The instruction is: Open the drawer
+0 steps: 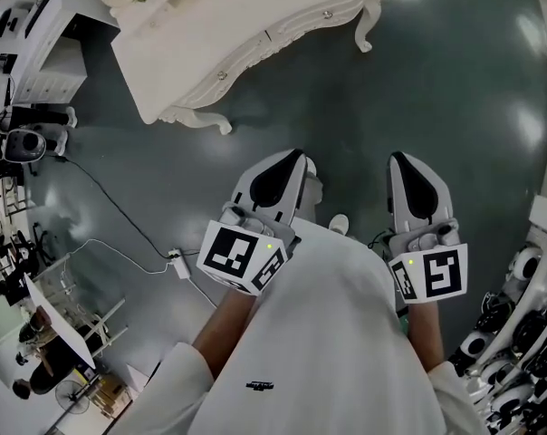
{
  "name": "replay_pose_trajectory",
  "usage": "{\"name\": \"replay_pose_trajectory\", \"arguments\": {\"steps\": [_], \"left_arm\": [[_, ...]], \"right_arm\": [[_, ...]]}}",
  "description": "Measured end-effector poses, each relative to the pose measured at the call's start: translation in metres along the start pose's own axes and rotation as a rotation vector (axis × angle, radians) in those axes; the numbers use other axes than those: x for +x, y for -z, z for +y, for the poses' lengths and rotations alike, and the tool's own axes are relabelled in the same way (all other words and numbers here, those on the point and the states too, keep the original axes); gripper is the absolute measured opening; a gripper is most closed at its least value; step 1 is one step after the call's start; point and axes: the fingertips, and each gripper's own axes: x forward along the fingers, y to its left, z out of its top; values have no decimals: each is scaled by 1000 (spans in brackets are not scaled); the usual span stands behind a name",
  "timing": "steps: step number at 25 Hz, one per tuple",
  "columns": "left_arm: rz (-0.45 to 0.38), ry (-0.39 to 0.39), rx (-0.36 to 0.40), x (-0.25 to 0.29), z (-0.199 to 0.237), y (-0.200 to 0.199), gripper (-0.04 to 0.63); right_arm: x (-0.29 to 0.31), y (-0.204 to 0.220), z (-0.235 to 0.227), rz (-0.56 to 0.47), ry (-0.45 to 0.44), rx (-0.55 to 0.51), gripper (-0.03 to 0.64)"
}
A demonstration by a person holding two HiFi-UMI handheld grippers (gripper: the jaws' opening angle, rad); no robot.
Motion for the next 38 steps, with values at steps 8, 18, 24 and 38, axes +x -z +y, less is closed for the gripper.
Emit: {"name": "replay_pose_trajectory", "arguments": {"steps": [8, 18, 24, 38], "left_arm": [[10, -3, -21, 34, 71, -37, 9], [9, 23, -49, 60, 129, -61, 9], [-5, 63, -32, 80, 149, -79, 9], [-27, 16, -29, 106, 137, -99, 9]], "right_arm": [[82, -13, -4, 32, 8, 27, 12], [156, -24, 6, 77, -10, 4, 12], [174, -34, 6, 73, 11, -19, 12], [184, -55, -26, 49, -46, -36, 11]]}}
